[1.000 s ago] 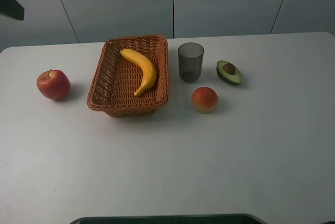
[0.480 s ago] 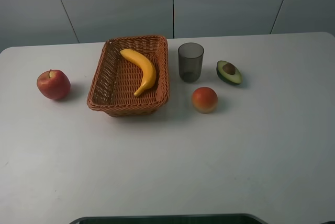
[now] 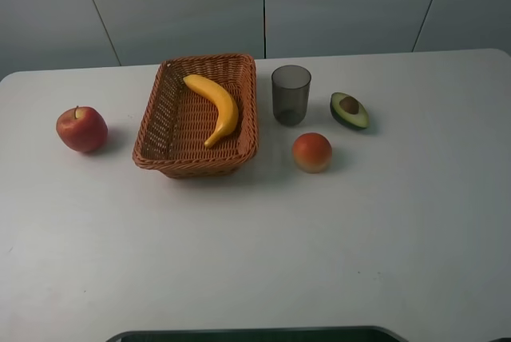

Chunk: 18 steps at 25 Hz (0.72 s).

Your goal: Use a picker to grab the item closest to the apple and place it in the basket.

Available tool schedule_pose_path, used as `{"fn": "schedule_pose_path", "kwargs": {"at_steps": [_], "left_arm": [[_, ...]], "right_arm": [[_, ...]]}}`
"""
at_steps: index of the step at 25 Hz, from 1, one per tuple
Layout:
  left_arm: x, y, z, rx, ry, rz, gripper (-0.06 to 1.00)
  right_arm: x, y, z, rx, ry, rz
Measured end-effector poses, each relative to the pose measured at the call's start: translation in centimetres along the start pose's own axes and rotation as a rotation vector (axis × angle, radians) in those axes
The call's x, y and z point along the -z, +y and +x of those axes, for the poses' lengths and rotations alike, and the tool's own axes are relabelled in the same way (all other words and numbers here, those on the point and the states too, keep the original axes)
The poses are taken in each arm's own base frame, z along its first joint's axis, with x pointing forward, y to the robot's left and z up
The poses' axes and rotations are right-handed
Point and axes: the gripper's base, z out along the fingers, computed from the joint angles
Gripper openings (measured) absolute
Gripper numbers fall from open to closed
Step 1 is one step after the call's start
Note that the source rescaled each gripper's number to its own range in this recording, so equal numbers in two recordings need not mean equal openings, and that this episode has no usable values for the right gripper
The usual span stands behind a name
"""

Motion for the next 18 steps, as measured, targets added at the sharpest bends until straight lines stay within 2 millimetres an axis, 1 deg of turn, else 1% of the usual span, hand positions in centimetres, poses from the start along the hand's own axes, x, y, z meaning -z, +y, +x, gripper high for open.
{"fn": "schedule_pose_path", "kwargs": {"at_steps": [4, 11, 15, 18], "left_arm": [[0.9, 0.1, 1.1, -0.014, -0.053, 0.003, 0.99], [-0.1, 0.1, 2.3, -0.032, -0.015, 0.002, 0.99], [-0.7, 0.1, 2.6, -0.047, -0.017, 0.002, 0.99], [-0.8, 0.1, 2.6, -0.05, -0.019, 0.002, 0.99]], "right_arm": [[0.0, 0.0, 0.0, 0.0, 0.0, 0.0], [0.0, 0.0, 0.0, 0.0, 0.0, 0.0], [0.0, 0.0, 0.0, 0.0, 0.0, 0.0], [0.0, 0.0, 0.0, 0.0, 0.0, 0.0]]}}
